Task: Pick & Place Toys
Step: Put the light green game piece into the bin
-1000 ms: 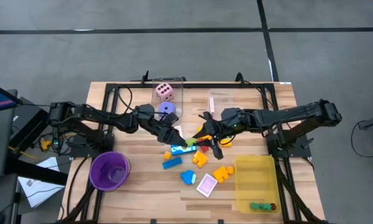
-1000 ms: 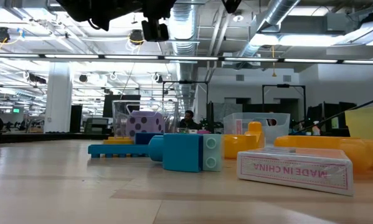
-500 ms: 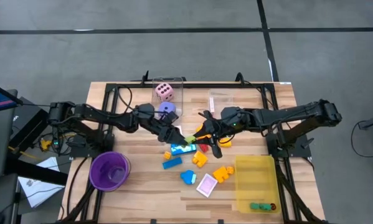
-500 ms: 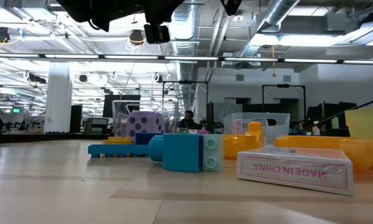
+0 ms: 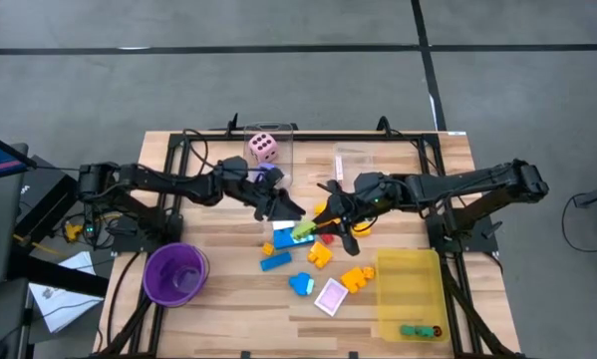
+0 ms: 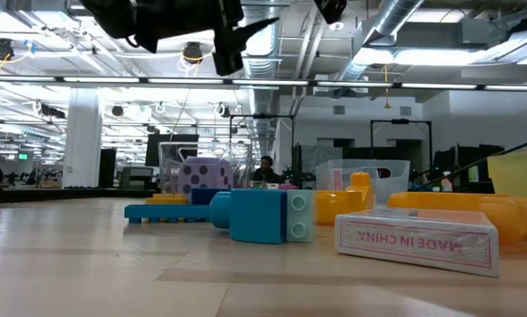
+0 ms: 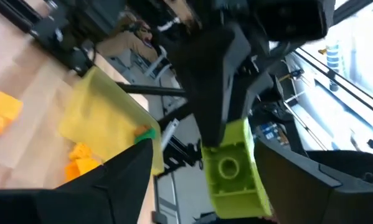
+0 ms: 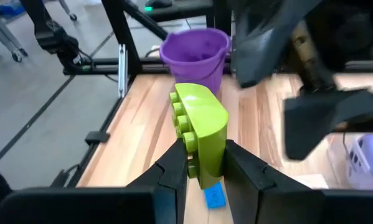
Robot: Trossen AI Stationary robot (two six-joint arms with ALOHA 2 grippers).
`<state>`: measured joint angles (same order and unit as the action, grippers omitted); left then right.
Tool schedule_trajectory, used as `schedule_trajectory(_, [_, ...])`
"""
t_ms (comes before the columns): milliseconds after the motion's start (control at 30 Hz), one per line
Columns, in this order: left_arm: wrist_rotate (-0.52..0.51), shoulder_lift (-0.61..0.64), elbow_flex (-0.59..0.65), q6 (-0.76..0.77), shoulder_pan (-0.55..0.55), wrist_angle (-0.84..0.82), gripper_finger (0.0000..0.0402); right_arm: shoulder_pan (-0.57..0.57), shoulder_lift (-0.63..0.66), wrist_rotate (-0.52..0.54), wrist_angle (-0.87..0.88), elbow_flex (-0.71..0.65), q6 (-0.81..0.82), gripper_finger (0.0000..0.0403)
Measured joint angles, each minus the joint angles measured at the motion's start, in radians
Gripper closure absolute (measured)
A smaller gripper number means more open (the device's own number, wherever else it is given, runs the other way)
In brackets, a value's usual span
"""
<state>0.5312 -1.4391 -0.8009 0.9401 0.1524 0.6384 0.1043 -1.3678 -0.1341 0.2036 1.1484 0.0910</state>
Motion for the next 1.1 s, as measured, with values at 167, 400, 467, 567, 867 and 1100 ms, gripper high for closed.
schedule_trajectory(167, [0.000,0.001,0.000,-0.049,0.041,0.004,0.0120,0.000,0.010,-0.018,0.065,0.001,0.025,0.0330])
schedule_trajectory(400, [0.000,0.059,0.000,-0.099,0.087,-0.029,0.0121,0.000,0.014,-0.027,0.318,0.000,0.115,0.0330])
schedule_trajectory(467, [0.000,0.091,0.001,-0.130,0.097,-0.072,0.0121,0.002,0.014,-0.026,0.395,0.000,0.141,0.0330])
schedule_trajectory(567, [-0.008,0.148,0.000,-0.177,0.103,-0.116,0.0121,0.013,0.014,-0.023,0.494,0.000,0.194,0.0330])
schedule_trajectory(867, [-0.103,0.340,0.000,-0.322,0.101,-0.262,0.0121,0.082,0.014,0.007,0.741,0.000,0.367,0.0330])
schedule_trajectory(1100, [-0.178,0.418,0.000,-0.384,0.095,-0.265,0.0129,0.190,0.042,0.008,0.887,0.000,0.572,0.0330])
